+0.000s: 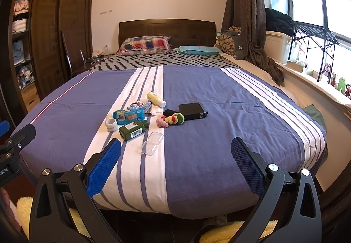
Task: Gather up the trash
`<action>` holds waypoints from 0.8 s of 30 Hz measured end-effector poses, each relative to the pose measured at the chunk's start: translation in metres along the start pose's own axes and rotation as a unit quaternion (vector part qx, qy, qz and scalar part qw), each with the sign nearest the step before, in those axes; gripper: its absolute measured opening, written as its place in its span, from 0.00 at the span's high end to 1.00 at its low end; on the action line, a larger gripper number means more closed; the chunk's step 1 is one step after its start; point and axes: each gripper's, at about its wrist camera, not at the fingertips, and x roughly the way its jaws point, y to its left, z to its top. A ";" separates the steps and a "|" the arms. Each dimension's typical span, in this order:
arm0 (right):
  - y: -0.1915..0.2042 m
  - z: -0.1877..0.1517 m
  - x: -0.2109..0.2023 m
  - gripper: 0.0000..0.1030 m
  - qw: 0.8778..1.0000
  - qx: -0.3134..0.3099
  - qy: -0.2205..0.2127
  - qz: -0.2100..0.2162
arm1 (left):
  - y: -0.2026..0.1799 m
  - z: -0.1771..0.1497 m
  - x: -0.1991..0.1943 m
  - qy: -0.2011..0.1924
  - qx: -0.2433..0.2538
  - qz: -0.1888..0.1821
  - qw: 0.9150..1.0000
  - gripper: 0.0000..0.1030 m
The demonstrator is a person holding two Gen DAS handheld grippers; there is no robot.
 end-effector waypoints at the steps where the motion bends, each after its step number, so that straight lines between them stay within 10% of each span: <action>1: 0.000 0.000 0.000 0.03 1.000 0.000 0.000 0.000 | 0.000 0.000 0.000 0.000 0.000 0.000 1.000 0.08; 24: 0.003 -0.003 0.004 0.03 1.000 0.000 0.006 0.000 | 0.001 -0.002 0.001 0.001 0.000 0.000 1.000 0.08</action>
